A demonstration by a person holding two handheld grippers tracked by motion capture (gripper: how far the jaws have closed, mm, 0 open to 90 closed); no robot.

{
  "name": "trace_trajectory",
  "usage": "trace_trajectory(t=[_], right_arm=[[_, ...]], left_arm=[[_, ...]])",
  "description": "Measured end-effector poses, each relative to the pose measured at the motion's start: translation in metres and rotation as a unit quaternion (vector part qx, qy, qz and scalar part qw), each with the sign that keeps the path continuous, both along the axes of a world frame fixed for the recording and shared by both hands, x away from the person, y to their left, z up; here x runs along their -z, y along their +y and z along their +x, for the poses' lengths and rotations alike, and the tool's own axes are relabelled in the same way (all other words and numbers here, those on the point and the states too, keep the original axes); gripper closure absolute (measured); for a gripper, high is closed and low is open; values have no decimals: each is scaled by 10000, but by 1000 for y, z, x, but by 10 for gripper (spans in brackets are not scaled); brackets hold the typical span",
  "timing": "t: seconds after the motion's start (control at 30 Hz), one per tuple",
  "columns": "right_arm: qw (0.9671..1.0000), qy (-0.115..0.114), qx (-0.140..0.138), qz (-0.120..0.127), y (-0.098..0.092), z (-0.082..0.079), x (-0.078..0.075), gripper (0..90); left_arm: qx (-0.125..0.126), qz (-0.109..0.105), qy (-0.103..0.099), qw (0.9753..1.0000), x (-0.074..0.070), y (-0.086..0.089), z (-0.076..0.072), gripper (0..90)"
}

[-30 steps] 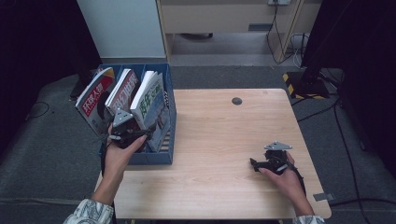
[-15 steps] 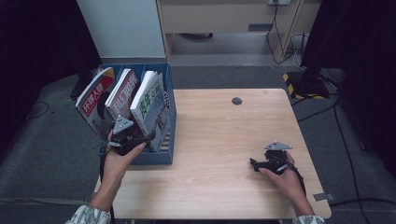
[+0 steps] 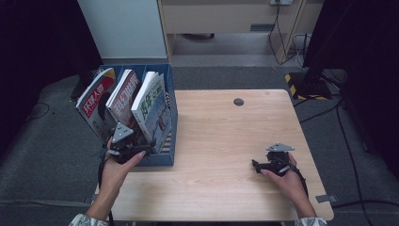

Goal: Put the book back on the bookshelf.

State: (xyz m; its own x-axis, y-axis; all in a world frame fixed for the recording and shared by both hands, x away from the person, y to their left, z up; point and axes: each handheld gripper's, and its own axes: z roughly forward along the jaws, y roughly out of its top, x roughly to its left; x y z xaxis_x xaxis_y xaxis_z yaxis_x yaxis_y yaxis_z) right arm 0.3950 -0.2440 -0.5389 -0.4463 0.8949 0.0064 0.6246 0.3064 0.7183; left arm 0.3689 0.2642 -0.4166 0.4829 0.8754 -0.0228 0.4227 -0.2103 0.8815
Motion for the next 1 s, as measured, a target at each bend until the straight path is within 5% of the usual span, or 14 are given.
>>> trace_trajectory(t=[1.0], right_arm=[[10000,7,-8,4,0,0,0,73]], left_arm=[[755,186,191,9968,1,-33,-7,134]])
